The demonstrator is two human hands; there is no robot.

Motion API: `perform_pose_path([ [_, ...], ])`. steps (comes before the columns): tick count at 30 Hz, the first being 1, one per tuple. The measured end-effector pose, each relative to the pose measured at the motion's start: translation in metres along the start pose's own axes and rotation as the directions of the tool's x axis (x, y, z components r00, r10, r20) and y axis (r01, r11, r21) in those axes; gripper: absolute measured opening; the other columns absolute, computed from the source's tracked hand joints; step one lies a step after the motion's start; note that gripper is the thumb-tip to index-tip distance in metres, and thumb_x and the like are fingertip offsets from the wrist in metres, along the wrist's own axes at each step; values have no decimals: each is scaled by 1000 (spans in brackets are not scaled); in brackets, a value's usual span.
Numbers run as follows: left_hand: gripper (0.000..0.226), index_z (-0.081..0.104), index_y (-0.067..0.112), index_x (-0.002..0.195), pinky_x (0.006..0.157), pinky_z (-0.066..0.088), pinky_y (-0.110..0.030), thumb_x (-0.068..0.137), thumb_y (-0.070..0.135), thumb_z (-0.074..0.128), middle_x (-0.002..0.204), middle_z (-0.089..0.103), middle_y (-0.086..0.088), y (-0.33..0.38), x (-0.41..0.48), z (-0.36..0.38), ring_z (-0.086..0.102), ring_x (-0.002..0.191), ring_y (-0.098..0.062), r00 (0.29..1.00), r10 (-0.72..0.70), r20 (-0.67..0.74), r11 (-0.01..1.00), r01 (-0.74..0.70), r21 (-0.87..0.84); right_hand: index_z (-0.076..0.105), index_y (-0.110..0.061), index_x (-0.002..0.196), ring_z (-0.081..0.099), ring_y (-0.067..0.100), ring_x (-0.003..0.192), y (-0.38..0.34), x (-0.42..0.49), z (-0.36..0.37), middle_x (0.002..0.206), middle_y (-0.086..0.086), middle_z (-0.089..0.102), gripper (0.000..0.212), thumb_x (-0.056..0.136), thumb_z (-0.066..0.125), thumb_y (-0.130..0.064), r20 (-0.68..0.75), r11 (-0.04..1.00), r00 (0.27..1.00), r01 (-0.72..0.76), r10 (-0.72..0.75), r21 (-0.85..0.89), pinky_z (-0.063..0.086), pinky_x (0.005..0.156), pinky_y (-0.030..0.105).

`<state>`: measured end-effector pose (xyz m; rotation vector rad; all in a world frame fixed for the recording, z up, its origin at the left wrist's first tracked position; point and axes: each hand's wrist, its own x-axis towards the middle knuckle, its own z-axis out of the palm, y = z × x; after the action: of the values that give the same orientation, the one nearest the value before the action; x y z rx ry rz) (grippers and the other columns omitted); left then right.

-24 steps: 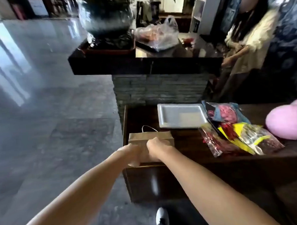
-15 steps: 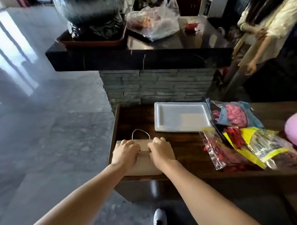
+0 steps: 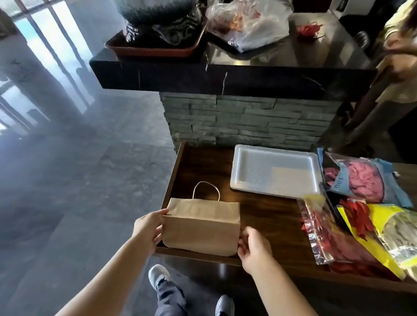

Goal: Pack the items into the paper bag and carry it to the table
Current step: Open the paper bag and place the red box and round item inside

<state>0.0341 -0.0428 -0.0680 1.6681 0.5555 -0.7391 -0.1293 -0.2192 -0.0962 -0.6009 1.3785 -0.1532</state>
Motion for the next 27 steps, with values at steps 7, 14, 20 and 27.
perform_pose_path([
  [7, 33, 74, 21, 110, 59, 56, -21, 79, 12, 77, 80, 74, 3, 4, -14, 13, 72, 74, -13, 944, 293, 150, 896, -326, 302, 67, -7, 119, 61, 18, 96, -18, -11, 9, 109, 7, 70, 40, 88, 67, -32, 189, 713, 856, 507, -481, -484, 49, 88, 32],
  [14, 60, 58, 33, 121, 34, 40, -16, 77, -7, 64, 68, 67, 3, 20, -22, 16, 55, 39, -4, 950, 246, 195, 933, -286, 220, 64, -22, 127, 63, 22, 109, -37, -19, 3, 119, 4, 67, 50, 80, 70, -7, 237, 784, 878, 478, -416, -395, 51, 95, 34],
  [20, 34, 73, 33, 86, 70, 58, -34, 65, 7, 78, 85, 76, -2, 17, -27, 19, 71, 82, -24, 872, 483, 77, 792, -473, 386, 71, -17, 92, 64, 21, 84, -42, -22, -2, 84, -4, 67, 15, 79, 75, -10, 259, 730, 822, 570, -508, -377, 47, 67, 25],
  [27, 63, 69, 44, 104, 89, 53, -34, 63, -3, 74, 114, 59, 17, 7, -34, 16, 56, 108, -10, 522, 836, 170, 383, -776, 500, 76, -14, 92, 68, 25, 97, -46, -26, -6, 94, 6, 75, 34, 83, 67, -45, 371, 729, 775, 620, -512, -290, 53, 87, 39],
])
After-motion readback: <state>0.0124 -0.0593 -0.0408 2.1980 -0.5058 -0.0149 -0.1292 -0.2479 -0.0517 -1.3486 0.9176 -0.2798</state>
